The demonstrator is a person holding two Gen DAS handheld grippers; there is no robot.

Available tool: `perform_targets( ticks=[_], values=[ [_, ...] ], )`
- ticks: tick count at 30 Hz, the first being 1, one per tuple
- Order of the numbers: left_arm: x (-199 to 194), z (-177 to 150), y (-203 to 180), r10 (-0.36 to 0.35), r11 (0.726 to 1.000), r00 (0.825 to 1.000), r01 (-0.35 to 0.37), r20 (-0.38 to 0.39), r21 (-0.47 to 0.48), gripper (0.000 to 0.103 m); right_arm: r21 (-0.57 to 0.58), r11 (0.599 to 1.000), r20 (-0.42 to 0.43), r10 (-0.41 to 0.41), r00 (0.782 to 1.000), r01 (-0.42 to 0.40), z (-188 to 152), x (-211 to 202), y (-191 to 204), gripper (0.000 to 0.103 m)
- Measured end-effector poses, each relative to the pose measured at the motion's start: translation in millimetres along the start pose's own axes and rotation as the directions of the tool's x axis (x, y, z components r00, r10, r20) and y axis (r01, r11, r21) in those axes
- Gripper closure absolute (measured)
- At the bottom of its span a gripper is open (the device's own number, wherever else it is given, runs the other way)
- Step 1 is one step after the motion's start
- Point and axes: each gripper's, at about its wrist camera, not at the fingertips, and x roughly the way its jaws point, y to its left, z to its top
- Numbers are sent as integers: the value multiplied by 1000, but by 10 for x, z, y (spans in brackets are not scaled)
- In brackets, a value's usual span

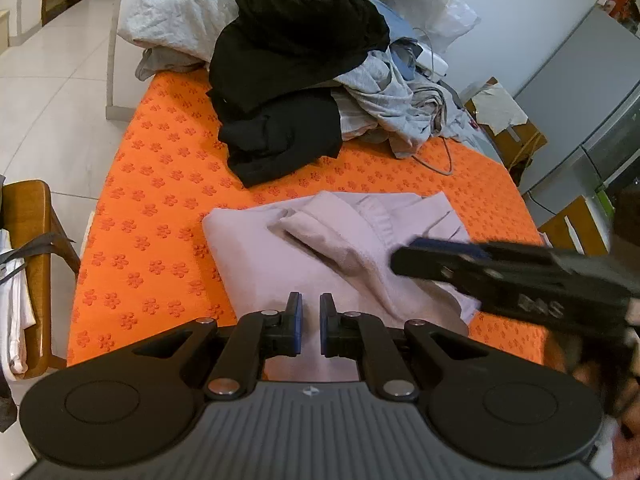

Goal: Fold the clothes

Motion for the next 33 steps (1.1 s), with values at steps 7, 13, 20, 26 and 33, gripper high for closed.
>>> perform_targets(
  ticks=[7, 13, 20, 26, 33],
  values=[
    [5, -39, 53, 7, 1000, 1000, -7, -17, -4, 95, -26, 999, -64, 36, 997, -38, 96, 304, -68, 70],
    [68, -20, 83, 7, 1000, 999, -7, -33, -14, 95, -41, 999, -63, 11, 998, -14, 44, 314, -91, 100],
    [124, -1, 79, 7, 1000, 999, -7, -52, 1, 94, 76, 991, 75, -113, 991, 107, -11, -20, -260, 100],
    [96, 14, -34, 19, 998, 999, -16, -42, 67, 92, 127, 974, 20, -192, 981, 188, -173, 68, -461, 98],
    [121, 74, -376, -16, 976, 1000, 17, -3, 218, 90, 144, 952, 107, -285, 953, 269, -291, -356, -543, 72]
  ],
)
